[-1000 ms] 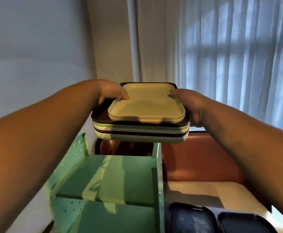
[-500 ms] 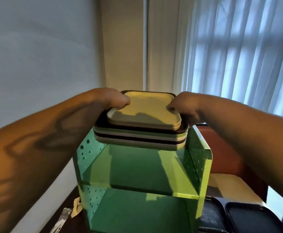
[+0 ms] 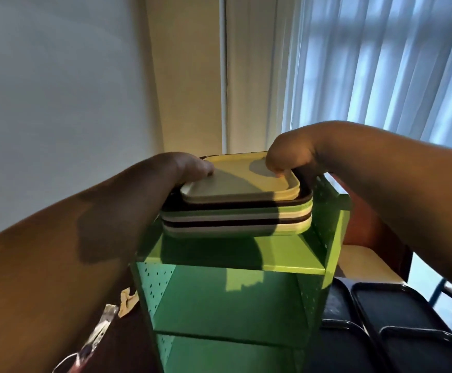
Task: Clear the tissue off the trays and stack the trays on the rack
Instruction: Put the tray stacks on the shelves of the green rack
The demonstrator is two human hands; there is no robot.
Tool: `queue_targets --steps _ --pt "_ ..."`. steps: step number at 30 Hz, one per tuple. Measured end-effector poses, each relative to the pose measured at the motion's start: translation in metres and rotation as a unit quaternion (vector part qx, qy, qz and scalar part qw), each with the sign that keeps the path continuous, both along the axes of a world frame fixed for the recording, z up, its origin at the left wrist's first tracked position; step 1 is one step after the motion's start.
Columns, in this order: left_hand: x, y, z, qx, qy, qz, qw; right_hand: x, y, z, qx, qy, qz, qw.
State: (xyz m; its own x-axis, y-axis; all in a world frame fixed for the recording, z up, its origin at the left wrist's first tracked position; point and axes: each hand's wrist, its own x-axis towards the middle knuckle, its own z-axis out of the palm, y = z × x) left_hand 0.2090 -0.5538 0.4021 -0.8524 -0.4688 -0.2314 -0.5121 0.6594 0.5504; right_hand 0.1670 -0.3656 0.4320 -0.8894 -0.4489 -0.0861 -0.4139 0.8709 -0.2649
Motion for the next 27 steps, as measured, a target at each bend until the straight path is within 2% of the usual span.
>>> queue_targets --steps 1,3,5,7,9,13,15,17,18,19,21,23,27 --pt "-0.001 0.003 -0.001 -0.003 -0.006 -0.018 1.0 0.001 -0.001 0.001 -0.004 -0.011 0.008 1.0" --pt "-0.001 0.005 -0.012 0.007 -0.01 -0.037 0.999 0.004 0.0 0.0 0.068 -0.006 0.026 0.997" --pt "-0.003 0.007 -0.02 0.002 0.01 -0.028 1.0 0.008 -0.005 -0.004 0.14 -0.019 0.021 0.99" --pt "0.001 0.012 -0.023 -0.023 0.01 -0.029 0.999 0.006 -0.013 -0.01 0.165 -0.035 0.013 0.986" --pt "0.003 0.013 -0.025 -0.01 0.013 -0.025 1.0 0.001 -0.019 -0.013 0.212 -0.053 0.025 0.975" --pt "0.004 0.011 -0.028 -0.001 0.016 -0.018 1.0 -0.007 -0.013 -0.013 0.196 -0.025 0.054 0.979" --pt "0.005 0.013 -0.028 0.006 0.019 -0.021 1.0 -0.003 -0.006 -0.005 0.135 0.037 0.045 0.989" --pt "0.005 0.013 -0.028 0.025 0.009 -0.024 0.999 0.001 0.0 0.004 0.034 0.116 0.029 0.992" --pt "0.006 0.015 -0.027 0.036 0.006 -0.022 0.999 0.001 0.004 0.009 -0.022 0.124 0.026 0.992" --pt "0.008 0.016 -0.024 0.036 0.003 -0.024 0.999 -0.002 0.008 0.014 -0.073 0.125 0.026 0.989" --pt "0.008 0.02 -0.018 -0.026 0.016 -0.035 0.999 -0.008 0.018 0.017 -0.201 0.096 0.015 0.975" --pt "0.007 0.03 -0.001 -0.1 0.074 -0.042 0.991 -0.019 0.032 0.018 -0.31 0.07 -0.014 0.948" --pt "-0.002 0.07 0.038 -0.051 0.201 -0.105 0.973 -0.035 0.061 0.014 -0.416 0.072 -0.045 0.906"
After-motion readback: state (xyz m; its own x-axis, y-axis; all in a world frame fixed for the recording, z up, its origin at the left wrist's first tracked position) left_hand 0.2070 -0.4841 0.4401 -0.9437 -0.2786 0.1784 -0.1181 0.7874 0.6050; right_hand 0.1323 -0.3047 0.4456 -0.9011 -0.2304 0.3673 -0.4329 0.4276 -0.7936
